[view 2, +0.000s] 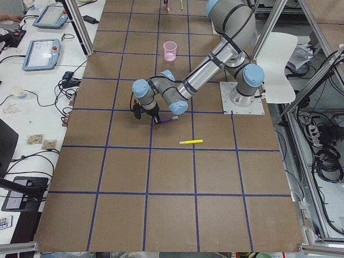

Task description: Insert purple and pink pens into pink cup

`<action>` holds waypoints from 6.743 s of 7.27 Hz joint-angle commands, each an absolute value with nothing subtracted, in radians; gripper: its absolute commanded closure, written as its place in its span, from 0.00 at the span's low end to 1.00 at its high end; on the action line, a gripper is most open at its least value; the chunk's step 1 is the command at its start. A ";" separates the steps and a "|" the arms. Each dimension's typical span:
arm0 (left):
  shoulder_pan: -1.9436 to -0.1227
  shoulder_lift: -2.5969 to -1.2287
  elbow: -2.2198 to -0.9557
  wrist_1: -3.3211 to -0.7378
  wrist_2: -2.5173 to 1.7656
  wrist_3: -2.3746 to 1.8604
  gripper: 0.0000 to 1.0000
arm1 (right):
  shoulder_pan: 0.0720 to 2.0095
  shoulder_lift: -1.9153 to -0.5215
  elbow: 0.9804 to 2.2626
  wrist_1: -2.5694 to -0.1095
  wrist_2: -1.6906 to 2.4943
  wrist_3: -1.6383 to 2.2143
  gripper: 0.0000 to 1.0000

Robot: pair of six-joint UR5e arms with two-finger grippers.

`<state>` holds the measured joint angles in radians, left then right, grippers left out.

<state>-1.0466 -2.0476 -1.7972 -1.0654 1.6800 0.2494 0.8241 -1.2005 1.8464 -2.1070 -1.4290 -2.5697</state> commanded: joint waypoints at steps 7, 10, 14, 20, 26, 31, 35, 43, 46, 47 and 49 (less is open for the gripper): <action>-1.097 -1.908 -1.557 -1.316 1.680 0.249 1.00 | 1.380 -1.545 1.855 -1.928 -1.668 -1.690 0.93; -1.103 -1.894 -1.557 -1.335 1.680 0.249 1.00 | 1.667 -1.534 1.844 -1.942 -1.707 -1.328 1.00; -1.129 -1.879 -1.559 -1.350 1.707 0.247 1.00 | 1.969 -1.442 1.842 -1.956 -1.835 -1.002 1.00; -1.146 -1.864 -1.568 -1.347 1.703 0.245 1.00 | 2.103 -1.266 1.730 -1.970 -1.908 -0.939 0.86; -1.189 -1.827 -1.559 -1.336 1.669 0.242 1.00 | 1.943 -1.368 1.655 -1.933 -1.783 -0.945 0.05; -1.634 -1.805 -1.580 -1.073 1.640 -0.281 1.00 | 1.692 -1.577 1.664 -1.894 -1.704 -0.646 0.00; -1.845 -1.833 -1.728 -0.806 1.641 -0.610 1.00 | 1.690 -1.617 1.654 -1.651 -1.597 -0.128 0.00; -1.963 -1.835 -1.807 -0.801 1.715 -0.692 1.00 | 1.626 -1.641 1.649 -1.684 -1.595 0.114 0.00; -1.967 -1.842 -1.833 -0.801 1.712 -0.692 1.00 | 1.628 -1.643 1.651 -1.678 -1.594 0.112 0.00; -1.967 -1.845 -1.833 -0.801 1.706 -0.693 0.88 | 1.628 -1.643 1.652 -1.678 -1.594 0.112 0.00; -1.968 -1.850 -1.833 -0.807 1.704 -0.693 0.64 | 1.628 -1.643 1.652 -1.678 -1.594 0.112 0.00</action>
